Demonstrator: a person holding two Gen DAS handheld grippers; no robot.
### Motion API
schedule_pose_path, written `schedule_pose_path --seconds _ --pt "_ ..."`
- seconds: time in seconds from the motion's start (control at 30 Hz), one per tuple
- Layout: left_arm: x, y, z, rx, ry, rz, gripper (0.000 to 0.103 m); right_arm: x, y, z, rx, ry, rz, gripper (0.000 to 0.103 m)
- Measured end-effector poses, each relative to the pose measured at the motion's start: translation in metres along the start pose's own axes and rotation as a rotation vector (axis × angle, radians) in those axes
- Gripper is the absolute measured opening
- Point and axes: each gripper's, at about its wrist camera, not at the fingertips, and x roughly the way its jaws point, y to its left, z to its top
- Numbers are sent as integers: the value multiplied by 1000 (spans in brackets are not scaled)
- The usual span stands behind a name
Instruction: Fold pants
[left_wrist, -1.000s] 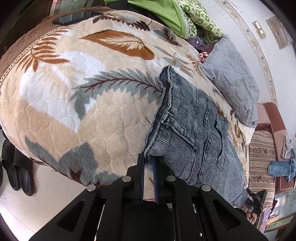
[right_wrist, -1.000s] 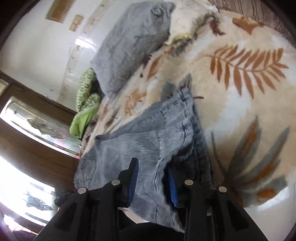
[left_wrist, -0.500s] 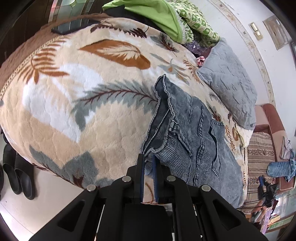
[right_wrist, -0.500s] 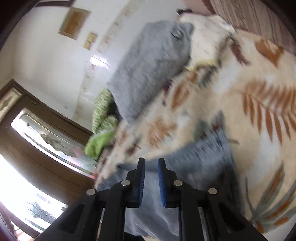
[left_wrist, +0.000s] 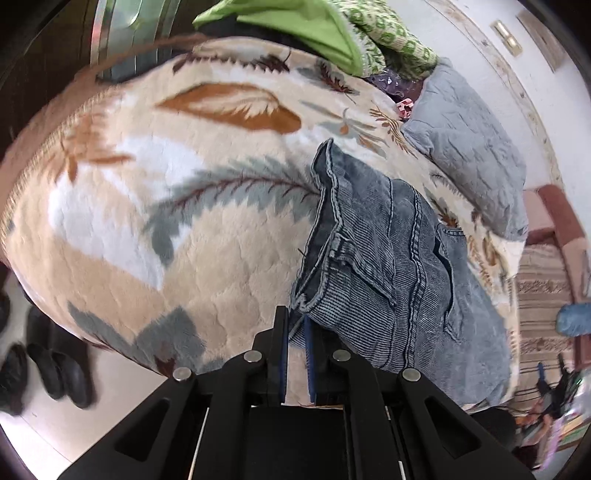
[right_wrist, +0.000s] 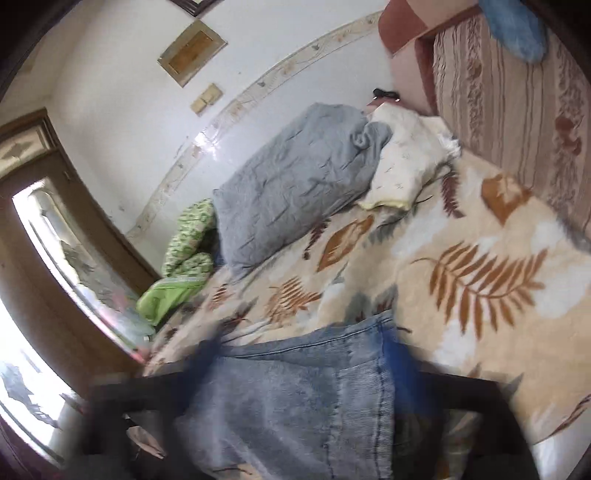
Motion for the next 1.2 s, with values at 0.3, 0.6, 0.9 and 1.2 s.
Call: schedule_pose_path --seconds 0.3,0.6,0.9,1.2 --pt "-46 -20 1 120 -173 280 29 54 -2 -1 66 339 -14 88" --pt "-34 -182 -49 556 -125 -105 50 123 21 -19 224 549 51 87" --pt "47 -351 -46 875 -41 -330 50 76 -15 -26 411 334 76 88" --pt "124 -499 -86 1194 279 -478 45 -18 -61 -84 644 163 183 88"
